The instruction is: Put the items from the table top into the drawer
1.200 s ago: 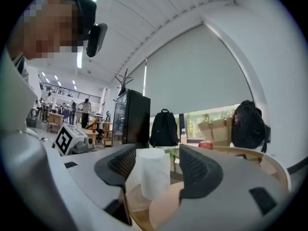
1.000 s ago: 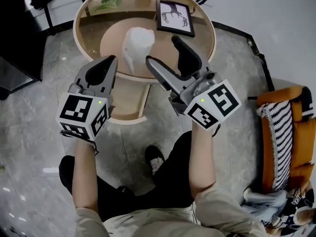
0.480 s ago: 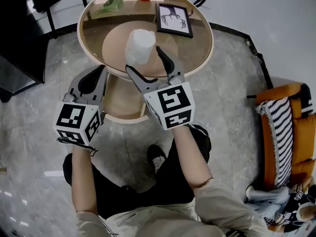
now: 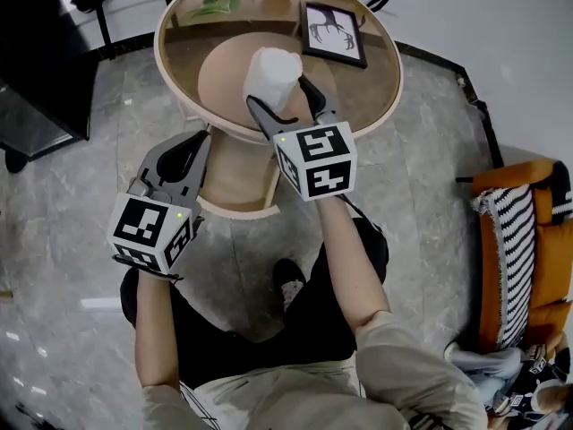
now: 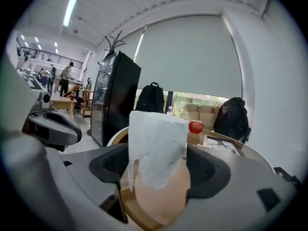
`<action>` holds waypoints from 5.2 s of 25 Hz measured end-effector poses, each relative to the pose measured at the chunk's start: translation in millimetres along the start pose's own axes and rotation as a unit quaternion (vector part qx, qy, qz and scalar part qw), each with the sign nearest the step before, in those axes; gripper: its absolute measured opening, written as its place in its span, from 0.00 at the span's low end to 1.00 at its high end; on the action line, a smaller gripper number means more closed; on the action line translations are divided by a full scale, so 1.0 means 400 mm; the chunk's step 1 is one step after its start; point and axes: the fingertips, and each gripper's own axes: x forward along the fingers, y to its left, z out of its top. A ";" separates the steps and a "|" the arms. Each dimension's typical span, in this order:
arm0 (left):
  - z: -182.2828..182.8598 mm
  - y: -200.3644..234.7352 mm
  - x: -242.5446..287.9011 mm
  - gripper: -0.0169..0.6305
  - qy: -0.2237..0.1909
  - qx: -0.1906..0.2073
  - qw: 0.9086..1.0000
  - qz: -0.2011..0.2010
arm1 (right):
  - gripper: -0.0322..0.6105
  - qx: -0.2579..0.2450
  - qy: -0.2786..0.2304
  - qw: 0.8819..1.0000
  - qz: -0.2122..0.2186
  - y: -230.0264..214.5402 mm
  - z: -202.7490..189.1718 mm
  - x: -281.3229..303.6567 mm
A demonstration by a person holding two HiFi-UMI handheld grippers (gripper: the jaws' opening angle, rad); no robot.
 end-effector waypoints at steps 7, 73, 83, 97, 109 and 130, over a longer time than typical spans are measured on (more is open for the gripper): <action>-0.033 0.002 -0.015 0.06 0.007 -0.001 1.000 0.005 | 0.61 -0.040 0.006 0.999 -0.007 -0.008 0.010 0.038; -0.277 -0.023 -0.170 0.06 0.026 -0.015 0.998 0.055 | 0.37 -0.037 0.221 0.938 0.265 0.311 -0.714 0.178; -0.295 -0.019 -0.182 0.06 0.029 -0.030 0.997 0.066 | 0.38 -0.100 0.301 0.912 0.260 0.339 -0.840 0.198; -0.298 -0.015 -0.209 0.06 0.025 -0.034 0.997 0.062 | 0.47 -0.059 0.291 0.930 0.219 0.333 -0.805 0.213; -0.331 -0.036 -0.188 0.06 0.043 -0.036 0.998 0.042 | 0.48 -0.055 0.190 0.961 0.196 0.317 -0.691 0.121; -0.404 -0.029 -0.172 0.06 0.052 -0.035 0.997 0.037 | 0.13 0.112 0.123 0.960 0.225 0.471 -0.618 -0.042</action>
